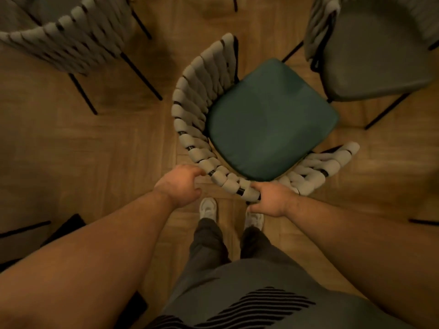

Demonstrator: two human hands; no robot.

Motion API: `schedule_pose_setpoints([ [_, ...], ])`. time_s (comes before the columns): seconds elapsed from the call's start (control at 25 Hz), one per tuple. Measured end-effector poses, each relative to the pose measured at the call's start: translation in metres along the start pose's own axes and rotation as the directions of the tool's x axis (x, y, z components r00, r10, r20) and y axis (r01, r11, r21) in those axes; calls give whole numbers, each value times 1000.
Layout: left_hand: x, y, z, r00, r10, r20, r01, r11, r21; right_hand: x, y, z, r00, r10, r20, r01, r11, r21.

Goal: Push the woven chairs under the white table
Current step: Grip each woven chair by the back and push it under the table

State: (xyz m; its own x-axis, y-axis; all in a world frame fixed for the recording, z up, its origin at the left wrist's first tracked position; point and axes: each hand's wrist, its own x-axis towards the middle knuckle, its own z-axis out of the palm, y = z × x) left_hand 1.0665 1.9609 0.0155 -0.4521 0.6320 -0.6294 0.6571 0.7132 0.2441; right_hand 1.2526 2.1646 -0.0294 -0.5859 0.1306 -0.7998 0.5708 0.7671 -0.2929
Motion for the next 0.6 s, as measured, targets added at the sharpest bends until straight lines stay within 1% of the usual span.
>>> schedule_pose_setpoints([
  [0.12, 43, 8, -24, 991, 130, 35, -133, 984, 117, 2, -1, 11, 999, 41, -28, -39, 998, 51],
  [0.2, 69, 15, -38, 979, 184, 83, -199, 955, 220, 5, -3, 14, 997, 63, -35, -62, 998, 28],
  [0.24, 80, 16, -43, 974, 187, 128, -217, 932, 291, 8, -5, 15, 997, 74, -31, -74, 997, 3],
  [0.28, 88, 16, -48, 969, 164, 185, -224, 901, 373, 10, -8, 16, 996, 89, -25, -90, 996, -20],
  [0.36, 98, 6, -48, 953, 51, 297, -210, 822, 530, 16, -15, 18, 992, 124, -9, -125, 990, -62],
  [0.4, 101, 0, -45, 944, 3, 331, -208, 783, 586, 18, -18, 19, 990, 142, -9, -143, 986, -81],
  [0.48, 101, -7, -39, 939, -14, 344, -219, 746, 629, 21, -22, 22, 982, 183, -40, -187, 976, -112],
  [0.6, 101, -1, -45, 943, 29, 332, -237, 759, 606, 24, -23, 23, 969, 227, -100, -241, 957, -161],
])
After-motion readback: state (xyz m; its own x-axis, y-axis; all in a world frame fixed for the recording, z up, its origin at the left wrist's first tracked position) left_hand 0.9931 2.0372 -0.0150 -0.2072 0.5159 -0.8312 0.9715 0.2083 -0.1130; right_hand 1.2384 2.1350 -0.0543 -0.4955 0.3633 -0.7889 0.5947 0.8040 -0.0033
